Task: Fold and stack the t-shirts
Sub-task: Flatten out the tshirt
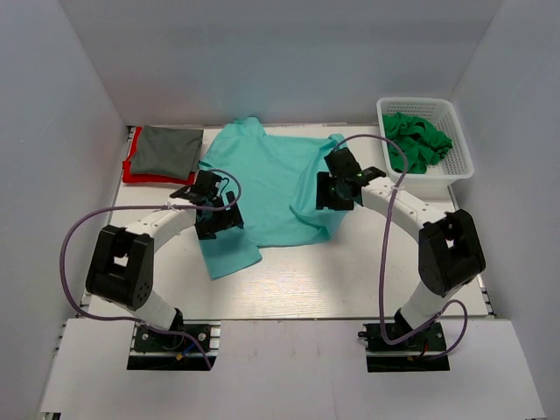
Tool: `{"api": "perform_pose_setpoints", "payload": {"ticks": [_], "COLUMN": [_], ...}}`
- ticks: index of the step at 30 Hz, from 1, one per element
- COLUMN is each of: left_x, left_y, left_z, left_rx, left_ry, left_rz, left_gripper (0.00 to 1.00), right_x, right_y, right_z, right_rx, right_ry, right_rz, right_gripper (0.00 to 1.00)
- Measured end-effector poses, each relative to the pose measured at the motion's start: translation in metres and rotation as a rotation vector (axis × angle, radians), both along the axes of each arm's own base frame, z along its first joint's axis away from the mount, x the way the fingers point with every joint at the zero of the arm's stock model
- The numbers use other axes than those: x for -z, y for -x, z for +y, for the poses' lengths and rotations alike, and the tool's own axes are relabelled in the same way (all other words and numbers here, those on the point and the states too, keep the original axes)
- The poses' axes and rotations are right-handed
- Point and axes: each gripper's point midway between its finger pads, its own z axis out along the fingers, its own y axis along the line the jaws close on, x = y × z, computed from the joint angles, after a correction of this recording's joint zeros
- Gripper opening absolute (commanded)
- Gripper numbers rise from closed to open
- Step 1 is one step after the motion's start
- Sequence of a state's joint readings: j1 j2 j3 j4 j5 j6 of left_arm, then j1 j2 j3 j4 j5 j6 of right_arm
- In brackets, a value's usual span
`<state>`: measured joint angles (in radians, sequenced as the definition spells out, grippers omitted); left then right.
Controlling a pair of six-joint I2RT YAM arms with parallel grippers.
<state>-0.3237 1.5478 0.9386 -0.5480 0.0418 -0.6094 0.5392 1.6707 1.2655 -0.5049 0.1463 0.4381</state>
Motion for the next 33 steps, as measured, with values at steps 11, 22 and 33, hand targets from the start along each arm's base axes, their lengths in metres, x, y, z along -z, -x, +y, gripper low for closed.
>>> {"api": "perform_pose_setpoints", "payload": {"ticks": [11, 22, 33], "left_x": [0.011, 0.013, 0.023], "left_y": [0.001, 0.003, 0.007], "left_z": [0.000, 0.001, 0.006], "left_rx": [0.011, 0.011, 0.003], "left_ry": [-0.011, -0.013, -0.039], "left_rz": [0.028, 0.030, 0.058], "left_gripper": [1.00, 1.00, 1.00], "right_x": [0.045, 0.054, 0.054], "right_y": [0.024, 0.012, 0.040], "right_z": [-0.004, -0.018, -0.062], "right_rx": [-0.028, 0.045, 0.171], "right_ry": [0.016, 0.005, 0.025], "right_rz": [0.153, 0.142, 0.140], "right_gripper": [0.48, 0.00, 0.01]}}
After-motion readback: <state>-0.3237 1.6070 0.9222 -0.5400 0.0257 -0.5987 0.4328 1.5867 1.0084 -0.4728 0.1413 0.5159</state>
